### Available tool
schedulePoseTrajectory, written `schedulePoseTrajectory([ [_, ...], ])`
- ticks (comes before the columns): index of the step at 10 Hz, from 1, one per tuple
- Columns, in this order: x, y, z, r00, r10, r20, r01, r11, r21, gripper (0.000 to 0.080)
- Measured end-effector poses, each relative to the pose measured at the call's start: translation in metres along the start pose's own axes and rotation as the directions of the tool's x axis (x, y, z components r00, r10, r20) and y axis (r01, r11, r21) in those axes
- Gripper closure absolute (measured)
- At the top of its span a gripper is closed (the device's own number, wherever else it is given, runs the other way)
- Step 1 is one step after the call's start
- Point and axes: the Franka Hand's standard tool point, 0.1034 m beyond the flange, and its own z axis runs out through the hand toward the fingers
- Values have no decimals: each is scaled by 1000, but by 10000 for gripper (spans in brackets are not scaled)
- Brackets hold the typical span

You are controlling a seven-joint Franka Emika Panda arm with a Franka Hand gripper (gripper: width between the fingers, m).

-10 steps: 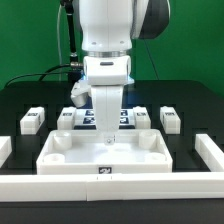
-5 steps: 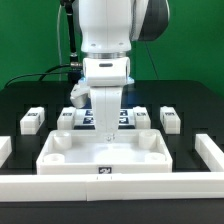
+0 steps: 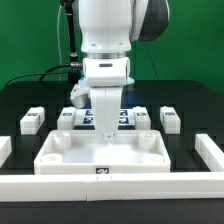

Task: Assemble desk

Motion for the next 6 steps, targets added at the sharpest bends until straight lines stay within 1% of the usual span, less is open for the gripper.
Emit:
schedulePoseTrajectory([
  [5,1,0,0,1000,-4,0,4,1000,-1,744],
  [6,7,4,0,1000,-24,-5,24,1000,-17,744],
])
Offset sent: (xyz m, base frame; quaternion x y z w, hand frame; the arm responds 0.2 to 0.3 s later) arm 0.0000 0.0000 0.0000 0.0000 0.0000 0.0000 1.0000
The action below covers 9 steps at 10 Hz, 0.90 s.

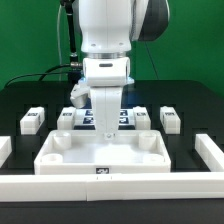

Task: Assemble desk

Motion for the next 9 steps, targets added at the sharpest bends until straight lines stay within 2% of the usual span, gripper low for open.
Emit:
schedulePoseTrajectory([
  [3,33,19,1,1000,-10,-18,10,1000,-21,744],
  [5,54,21,1,1000,-7,-22,7,1000,-6,744],
  [7,61,21,2,1000,10,-13,-10,1000,21,744],
  [9,61,21,1,1000,5,2,-5,1000,21,744],
])
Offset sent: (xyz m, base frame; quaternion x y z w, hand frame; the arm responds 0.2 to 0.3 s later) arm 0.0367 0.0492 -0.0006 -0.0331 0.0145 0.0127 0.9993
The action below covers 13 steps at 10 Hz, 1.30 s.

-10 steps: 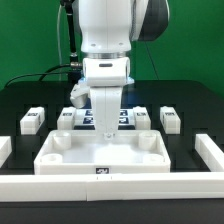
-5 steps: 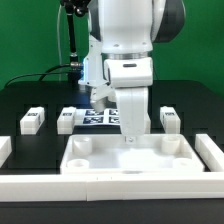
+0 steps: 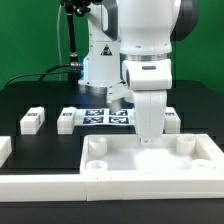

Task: Assemble desk

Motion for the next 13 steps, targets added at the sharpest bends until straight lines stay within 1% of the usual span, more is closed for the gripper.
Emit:
schedulePoseTrajectory([
  [2,-1,0,0,1000,1,0,-1,1000,1,744],
  [3,-1,0,1,1000,2,0,-2,1000,1,552],
  [4,-1,0,1,1000,2,0,-2,1000,1,417],
  [5,-1,0,1,1000,2,0,-2,1000,1,417],
  [6,-1,0,1,1000,3,0,-3,1000,1,251],
  [7,-1,0,1,1000,3,0,-3,1000,2,170],
  [9,-1,0,1,1000,3,0,-3,1000,2,154],
  [13,-2,0,1,1000,4,0,-4,1000,2,150],
])
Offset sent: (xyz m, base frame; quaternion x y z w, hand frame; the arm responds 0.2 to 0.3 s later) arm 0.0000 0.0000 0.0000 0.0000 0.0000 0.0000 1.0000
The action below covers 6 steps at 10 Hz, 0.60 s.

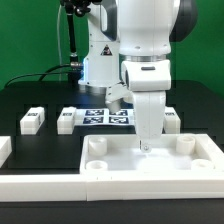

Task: Assemble desk

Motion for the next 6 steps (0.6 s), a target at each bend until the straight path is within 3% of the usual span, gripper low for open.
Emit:
schedulePoseTrajectory([
  [1,1,1,-2,1000,26,0,-26,1000,-1,150],
  [4,15,2,-34,988,155,9,-155,988,-27,150],
  [6,28,4,-46,929,370,1,-370,929,-36,150],
])
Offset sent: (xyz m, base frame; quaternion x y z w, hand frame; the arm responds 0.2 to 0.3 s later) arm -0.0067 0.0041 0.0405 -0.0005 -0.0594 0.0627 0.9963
